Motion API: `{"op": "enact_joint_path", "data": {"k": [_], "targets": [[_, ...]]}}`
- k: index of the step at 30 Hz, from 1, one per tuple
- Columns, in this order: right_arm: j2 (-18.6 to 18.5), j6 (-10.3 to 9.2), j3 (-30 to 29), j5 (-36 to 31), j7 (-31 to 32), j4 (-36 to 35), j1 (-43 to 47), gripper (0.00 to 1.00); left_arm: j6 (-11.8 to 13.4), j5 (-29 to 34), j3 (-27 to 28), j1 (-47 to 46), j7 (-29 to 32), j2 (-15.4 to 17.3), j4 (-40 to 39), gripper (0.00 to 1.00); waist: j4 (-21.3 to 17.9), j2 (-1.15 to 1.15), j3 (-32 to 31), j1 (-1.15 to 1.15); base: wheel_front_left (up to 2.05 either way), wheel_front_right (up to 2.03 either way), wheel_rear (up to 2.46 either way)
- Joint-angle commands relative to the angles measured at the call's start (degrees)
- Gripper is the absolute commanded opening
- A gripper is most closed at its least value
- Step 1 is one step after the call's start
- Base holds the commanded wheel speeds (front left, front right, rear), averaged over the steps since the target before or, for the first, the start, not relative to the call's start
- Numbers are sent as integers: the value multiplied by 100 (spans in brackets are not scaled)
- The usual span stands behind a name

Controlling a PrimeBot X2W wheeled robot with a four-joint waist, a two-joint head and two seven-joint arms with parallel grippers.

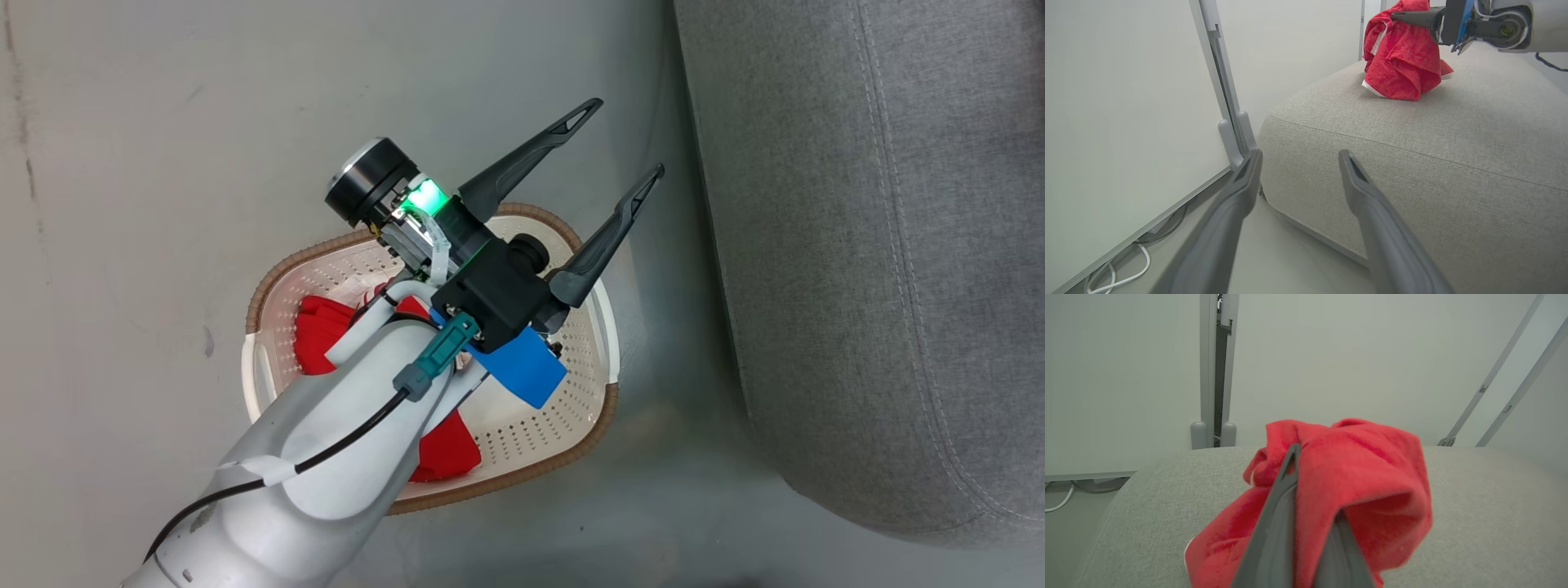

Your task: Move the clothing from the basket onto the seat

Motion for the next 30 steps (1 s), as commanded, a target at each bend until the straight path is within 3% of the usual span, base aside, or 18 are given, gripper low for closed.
{"op": "enact_joint_path", "data": {"k": [1, 6, 7, 8, 9, 15, 21, 30], "targets": [[45, 1, 46, -7, -17, 214, -51, 0, -10, 27, 4, -72, -16, -11, -7, 100, 20, 0, 16, -1, 0, 0, 0], [74, 1, -36, 7, -17, 798, -26, 0, -11, -16, -62, -103, -16, -61, 8, 100, 93, 0, -9, -1, 0, 0, 0], [64, 1, -36, 21, -19, 887, -8, 57, -11, -37, -34, -59, -16, -64, 20, 100, 101, 0, -76, -1, 0, 0, 0], [64, 1, -36, 21, -19, 887, -8, 57, -11, -37, -34, -59, -16, -64, 20, 100, 101, 0, -76, -1, 0, 0, 0], [75, 1, -52, 27, -19, 878, 39, 100, -10, -44, -10, -19, -16, -64, 29, 100, 94, 0, -122, -1, 0, 0, 0], [313, 1, -144, 73, -18, 489, 646, 100, 41, -108, 168, 281, -16, -52, 69, 100, 7, 0, -560, -1, 0, 0, 0], [631, 1, -100, 163, -18, -236, 1900, 100, 137, -227, 516, 809, -16, -113, 44, 100, -33, 0, -1307, -1, 0, 0, 0], [968, 1, 695, 356, -17, -1150, 3149, 100, 322, -405, 1284, 1705, -16, -56, -19, 100, 143, 0, -2226, -1, 0, 0, 0]]}}
